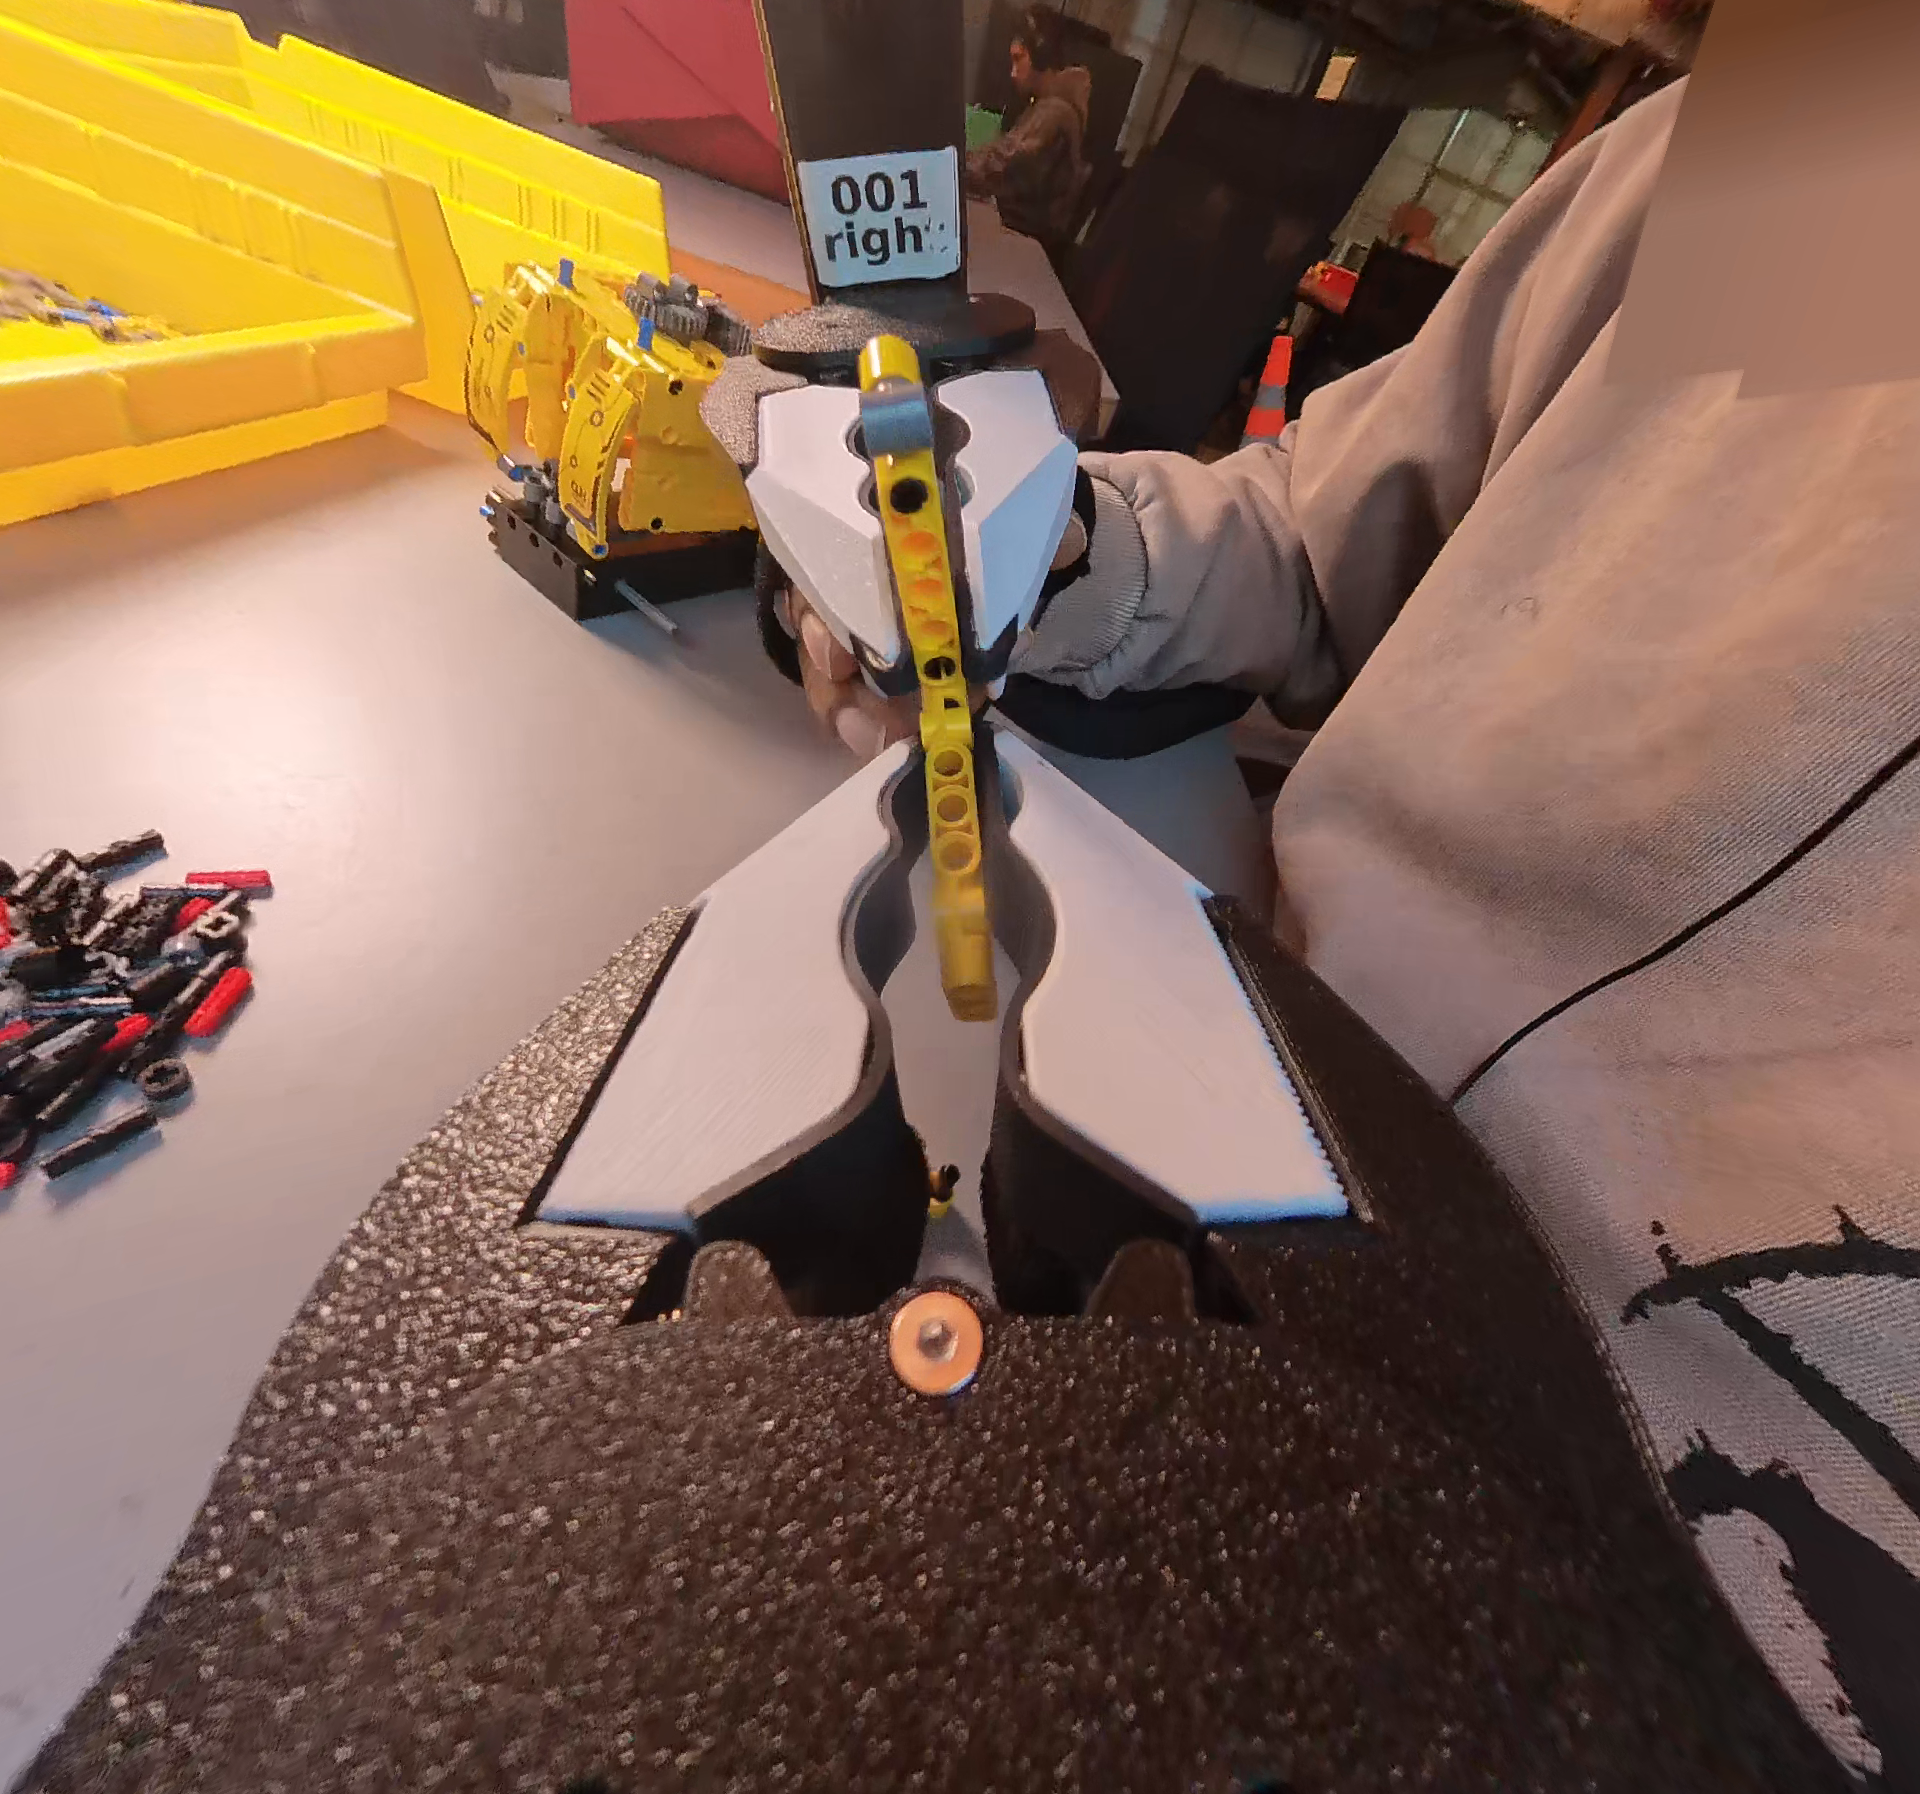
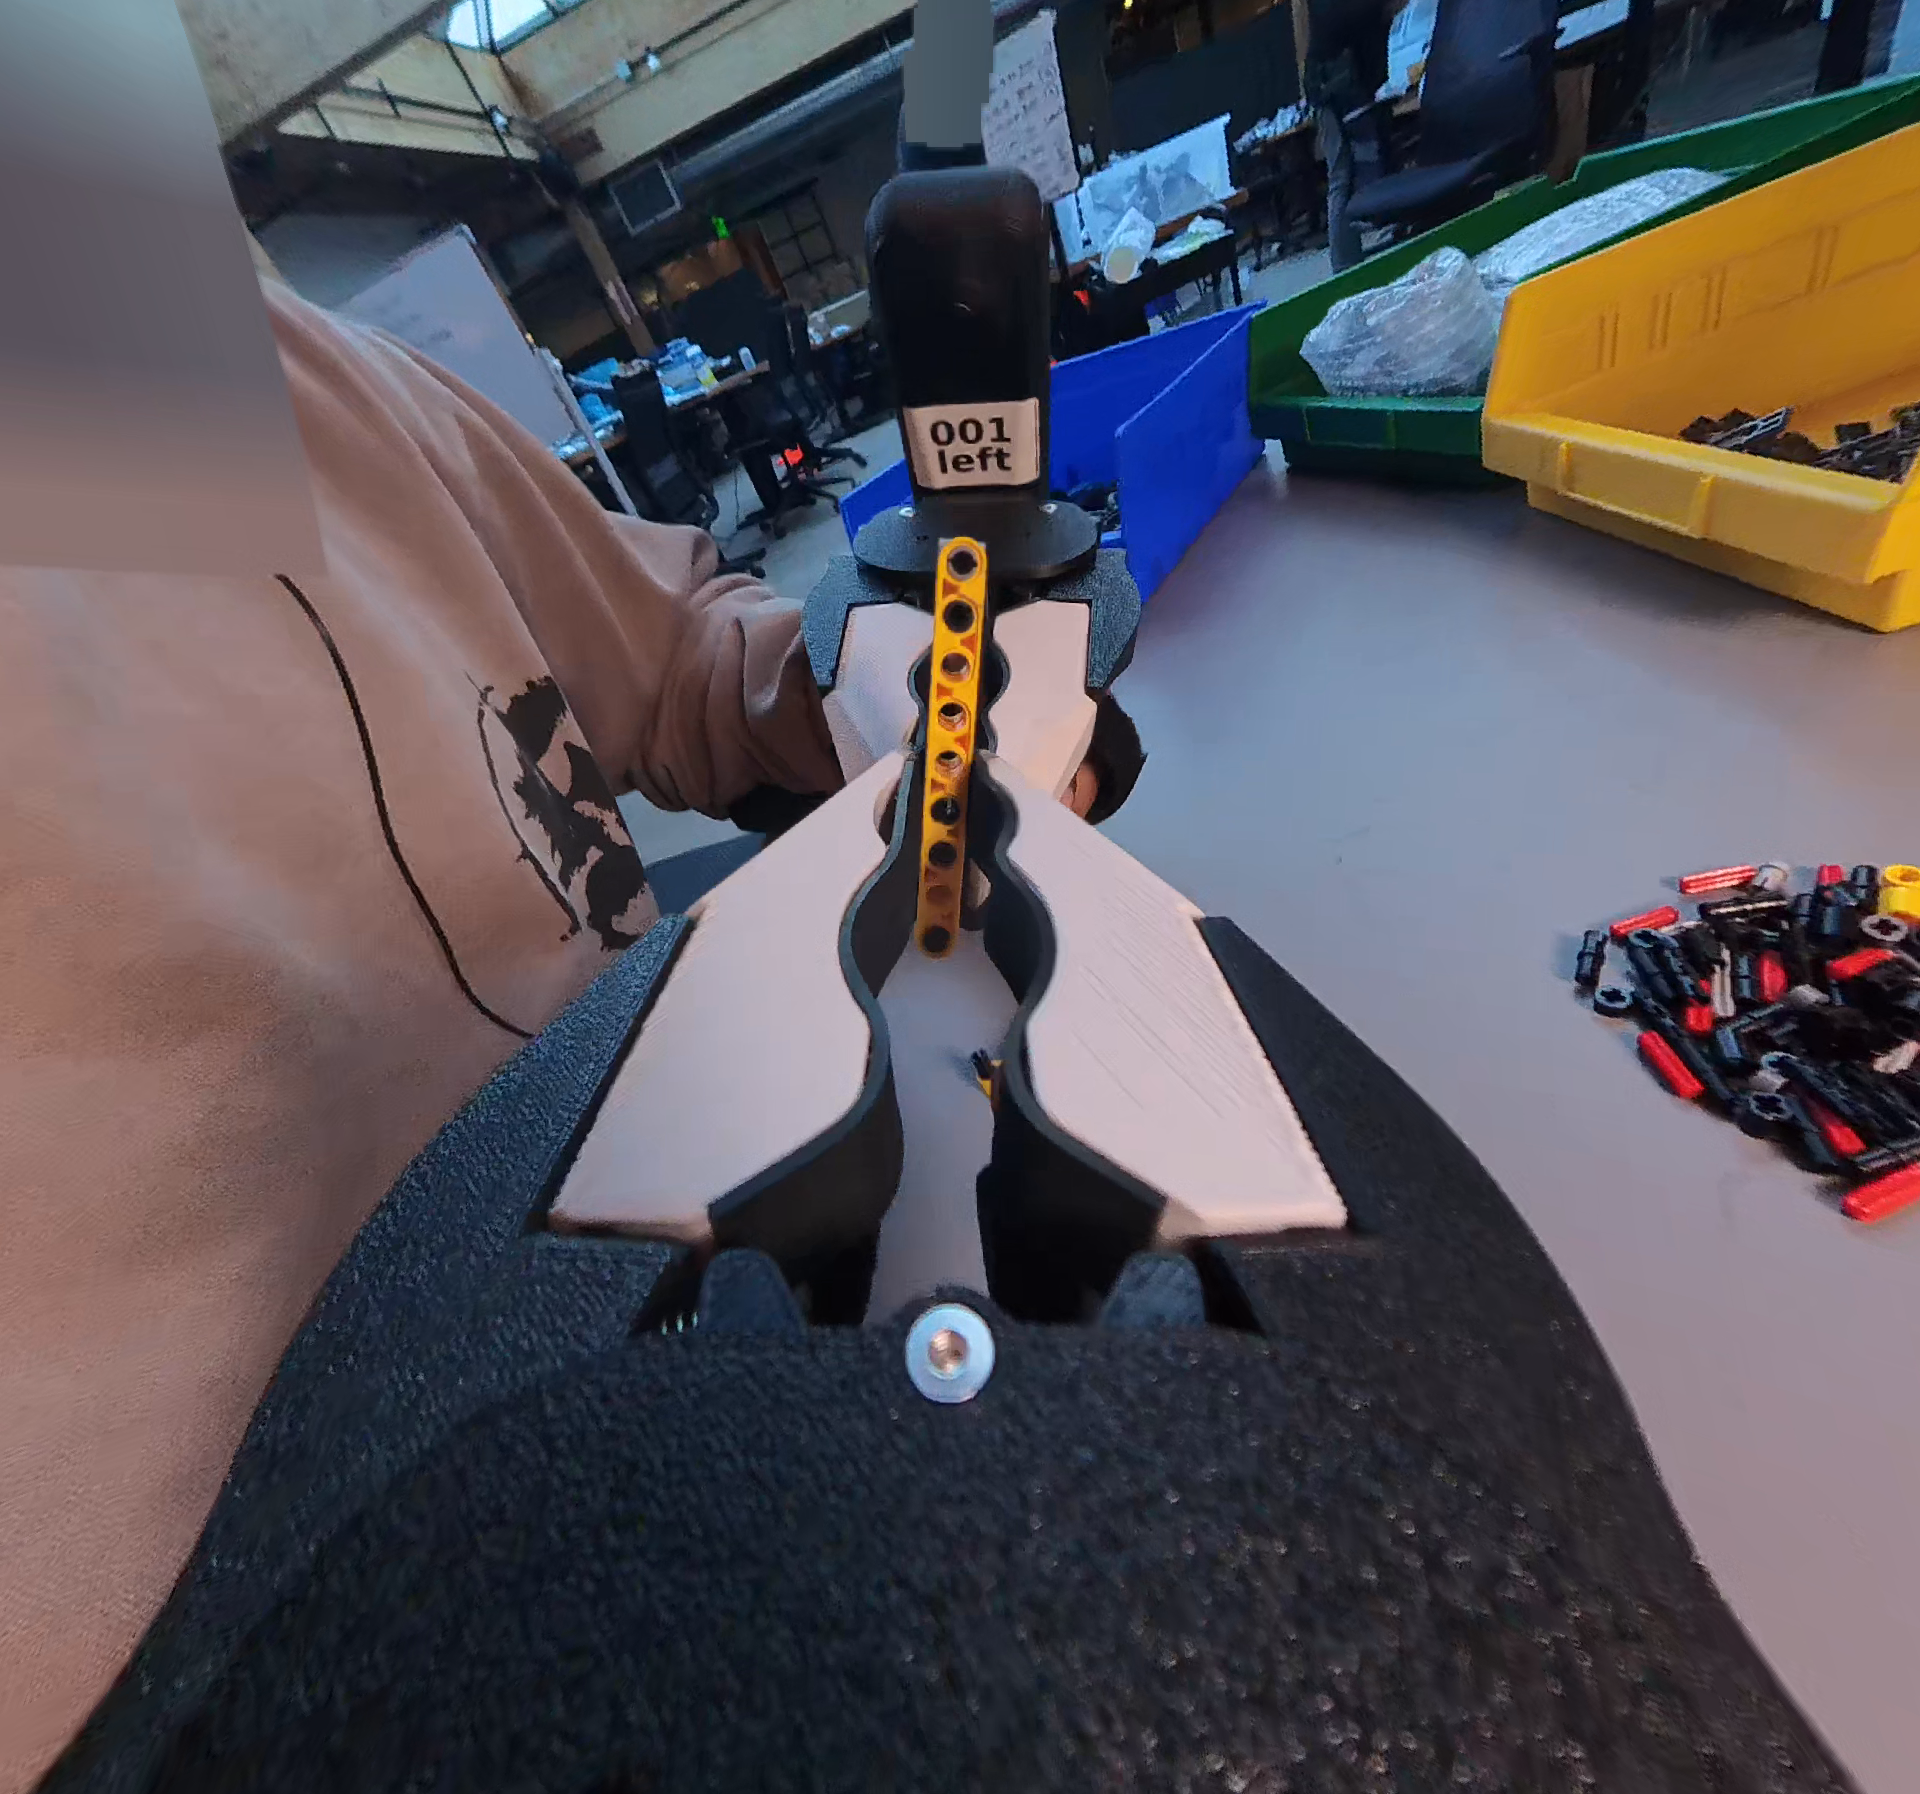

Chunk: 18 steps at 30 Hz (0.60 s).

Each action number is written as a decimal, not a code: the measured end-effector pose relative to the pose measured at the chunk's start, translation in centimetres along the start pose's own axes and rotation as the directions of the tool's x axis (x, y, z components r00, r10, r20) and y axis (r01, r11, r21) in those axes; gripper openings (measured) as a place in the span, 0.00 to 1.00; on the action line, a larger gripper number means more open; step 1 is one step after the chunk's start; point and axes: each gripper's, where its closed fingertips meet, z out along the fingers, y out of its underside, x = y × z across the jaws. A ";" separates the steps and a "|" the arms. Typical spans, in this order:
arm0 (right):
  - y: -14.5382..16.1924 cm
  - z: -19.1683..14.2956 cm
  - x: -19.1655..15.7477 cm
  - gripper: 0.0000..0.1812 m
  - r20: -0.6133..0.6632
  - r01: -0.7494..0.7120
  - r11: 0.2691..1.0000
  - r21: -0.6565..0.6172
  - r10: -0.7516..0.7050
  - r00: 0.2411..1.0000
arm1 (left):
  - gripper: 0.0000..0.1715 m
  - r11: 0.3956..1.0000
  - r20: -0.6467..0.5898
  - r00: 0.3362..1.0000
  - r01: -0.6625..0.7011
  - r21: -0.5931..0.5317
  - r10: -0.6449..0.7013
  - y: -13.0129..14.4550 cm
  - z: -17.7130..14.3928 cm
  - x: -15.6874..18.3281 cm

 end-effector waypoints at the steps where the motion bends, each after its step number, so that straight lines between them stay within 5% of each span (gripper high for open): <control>1: -0.5 -0.2 -0.3 0.03 0.008 0.008 1.000 0.013 -0.008 1.000 | 0.04 1.000 -0.016 1.000 0.003 0.024 -0.002 -0.5 -0.1 0.3; 5: -2.0 -1.6 -0.4 0.03 0.021 -0.004 0.998 0.057 0.003 1.000 | 0.03 0.994 -0.039 0.999 0.032 0.103 -0.028 -2.3 -1.3 0.2; 10: -1.5 -1.5 -0.5 0.03 0.011 0.047 0.999 0.002 -0.047 0.999 | 0.04 0.998 -0.040 0.999 -0.007 0.061 0.009 -1.7 -1.4 0.2; 14: 0.0 -1.3 -0.2 0.04 -0.030 0.098 0.985 -0.142 -0.103 0.994 | 0.04 0.999 -0.054 0.998 0.029 0.024 -0.028 -0.5 -1.3 -0.1; 18: -0.3 -1.4 0.1 0.08 -0.048 0.051 0.996 -0.066 -0.055 0.997 | 0.04 0.999 -0.039 0.999 0.036 0.040 -0.034 -0.8 -1.2 -0.6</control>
